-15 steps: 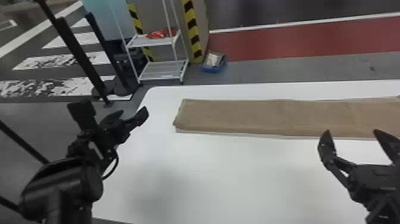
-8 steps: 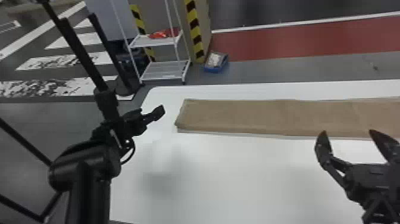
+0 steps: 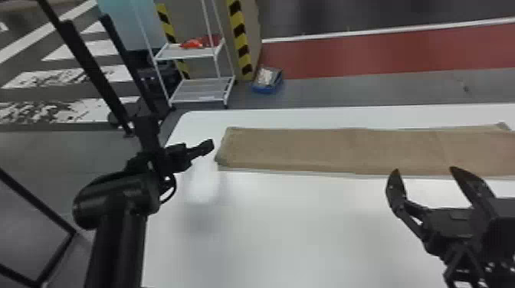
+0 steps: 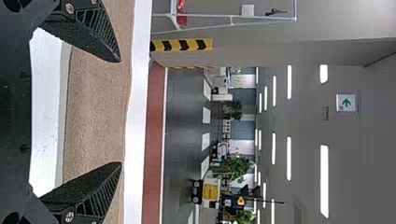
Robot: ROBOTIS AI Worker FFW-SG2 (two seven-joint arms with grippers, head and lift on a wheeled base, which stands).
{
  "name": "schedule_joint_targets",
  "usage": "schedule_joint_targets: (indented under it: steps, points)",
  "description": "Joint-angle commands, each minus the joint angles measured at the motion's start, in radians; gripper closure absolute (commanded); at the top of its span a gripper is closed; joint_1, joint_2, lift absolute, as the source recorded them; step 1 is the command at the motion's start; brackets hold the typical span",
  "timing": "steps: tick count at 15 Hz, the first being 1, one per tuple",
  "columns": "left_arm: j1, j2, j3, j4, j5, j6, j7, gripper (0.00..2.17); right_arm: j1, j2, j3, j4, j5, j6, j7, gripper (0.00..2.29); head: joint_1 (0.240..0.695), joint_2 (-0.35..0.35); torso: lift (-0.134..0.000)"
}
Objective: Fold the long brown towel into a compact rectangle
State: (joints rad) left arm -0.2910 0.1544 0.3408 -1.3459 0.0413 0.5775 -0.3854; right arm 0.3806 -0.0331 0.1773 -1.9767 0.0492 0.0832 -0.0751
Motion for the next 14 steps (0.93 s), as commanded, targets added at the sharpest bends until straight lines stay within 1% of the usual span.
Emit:
schedule_joint_targets:
  steps: [1, 5, 7, 9, 12, 13, 14]
  points:
    - [-0.023, 0.013, -0.019, 0.057, -0.009, -0.004, -0.001, 0.14, -0.005, -0.001, 0.004, 0.007, 0.000, -0.001, 0.000, 0.10, 0.695, 0.243, -0.123]
    - [-0.025, 0.014, -0.054, 0.060, -0.011, -0.001, -0.009, 0.14, -0.012, -0.002, 0.008, 0.010, 0.001, 0.011, 0.000, 0.10, 0.695, 0.240, -0.123]
    - [-0.027, 0.010, -0.079, 0.060, -0.015, 0.002, -0.015, 0.14, -0.014, -0.004, 0.010, 0.012, 0.000, 0.011, 0.000, 0.10, 0.695, 0.234, -0.123]
    - [-0.027, 0.005, -0.091, 0.060, -0.014, 0.017, -0.041, 0.14, -0.016, -0.007, 0.010, 0.012, 0.000, 0.011, 0.000, 0.10, 0.695, 0.224, -0.123]
    - [-0.031, 0.005, -0.120, 0.079, -0.018, 0.026, -0.050, 0.14, -0.020, -0.008, 0.011, 0.019, 0.000, 0.014, 0.000, 0.10, 0.695, 0.200, -0.123]
    - [-0.034, 0.005, -0.123, 0.091, -0.024, 0.029, -0.052, 0.15, -0.022, -0.008, 0.011, 0.021, 0.000, 0.014, 0.000, 0.10, 0.695, 0.192, -0.123]
    - [-0.034, 0.007, -0.125, 0.096, -0.027, 0.032, -0.055, 0.23, -0.022, -0.010, 0.011, 0.021, 0.000, 0.014, 0.000, 0.10, 0.695, 0.189, -0.123]
